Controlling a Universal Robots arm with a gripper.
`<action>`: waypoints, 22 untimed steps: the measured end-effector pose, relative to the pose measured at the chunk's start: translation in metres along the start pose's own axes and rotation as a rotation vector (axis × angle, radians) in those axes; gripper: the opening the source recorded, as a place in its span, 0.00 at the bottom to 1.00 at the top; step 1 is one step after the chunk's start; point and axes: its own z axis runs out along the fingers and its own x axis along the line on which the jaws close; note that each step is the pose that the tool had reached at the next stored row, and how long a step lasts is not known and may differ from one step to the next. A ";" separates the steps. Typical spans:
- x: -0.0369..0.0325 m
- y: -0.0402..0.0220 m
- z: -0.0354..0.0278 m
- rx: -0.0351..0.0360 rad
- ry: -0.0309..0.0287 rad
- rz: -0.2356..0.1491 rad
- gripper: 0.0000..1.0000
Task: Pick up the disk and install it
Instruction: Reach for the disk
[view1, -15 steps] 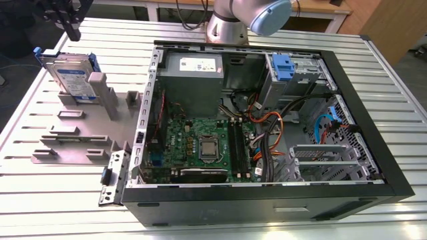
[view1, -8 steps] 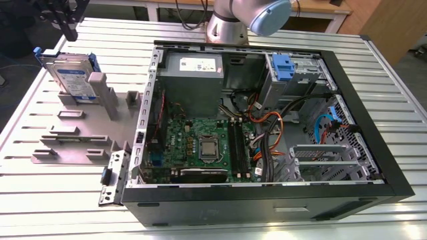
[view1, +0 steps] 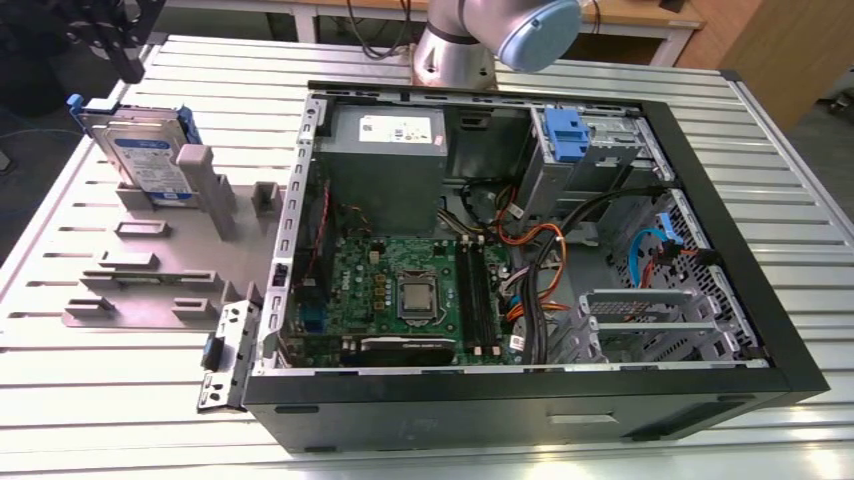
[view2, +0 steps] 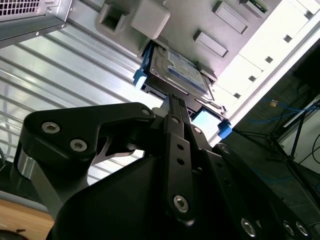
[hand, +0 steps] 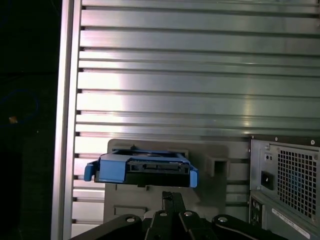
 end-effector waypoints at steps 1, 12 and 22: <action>0.0009 0.0000 0.0001 0.0000 0.0000 0.000 0.11; 0.0111 0.0002 0.0012 0.0000 0.0004 -0.001 0.11; 0.0212 0.0003 0.0024 0.0000 0.0006 -0.001 0.11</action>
